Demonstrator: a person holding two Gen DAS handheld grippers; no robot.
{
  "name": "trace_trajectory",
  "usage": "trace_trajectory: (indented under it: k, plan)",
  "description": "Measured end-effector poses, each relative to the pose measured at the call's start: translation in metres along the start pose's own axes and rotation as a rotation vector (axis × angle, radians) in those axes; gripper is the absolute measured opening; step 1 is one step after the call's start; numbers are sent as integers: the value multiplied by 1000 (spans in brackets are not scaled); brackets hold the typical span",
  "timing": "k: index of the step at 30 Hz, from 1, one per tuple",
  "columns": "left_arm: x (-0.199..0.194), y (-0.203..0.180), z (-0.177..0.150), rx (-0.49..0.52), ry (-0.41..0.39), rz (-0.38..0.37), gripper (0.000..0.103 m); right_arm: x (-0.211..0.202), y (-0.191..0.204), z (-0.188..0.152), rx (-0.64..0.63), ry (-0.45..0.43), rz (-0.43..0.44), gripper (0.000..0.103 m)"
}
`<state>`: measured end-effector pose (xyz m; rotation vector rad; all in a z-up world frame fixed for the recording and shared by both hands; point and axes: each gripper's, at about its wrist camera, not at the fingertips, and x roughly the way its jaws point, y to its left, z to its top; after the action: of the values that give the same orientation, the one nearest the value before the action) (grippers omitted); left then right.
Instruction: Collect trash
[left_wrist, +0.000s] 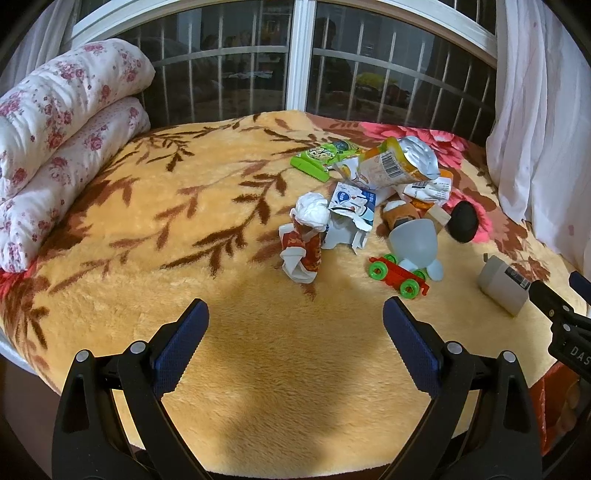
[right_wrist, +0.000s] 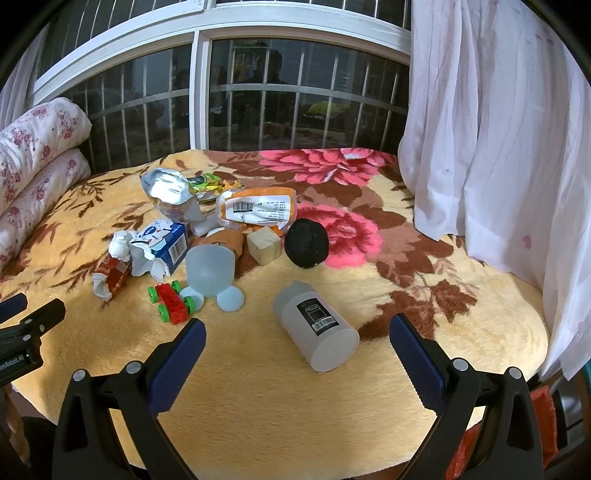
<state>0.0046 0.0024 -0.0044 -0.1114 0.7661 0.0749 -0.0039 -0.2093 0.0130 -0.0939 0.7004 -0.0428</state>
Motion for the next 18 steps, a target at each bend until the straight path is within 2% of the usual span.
trace_trajectory:
  k: [18]
  plan:
    - [1,1,0,-4,2,-3,93,5,0,0,-1,4,1,98]
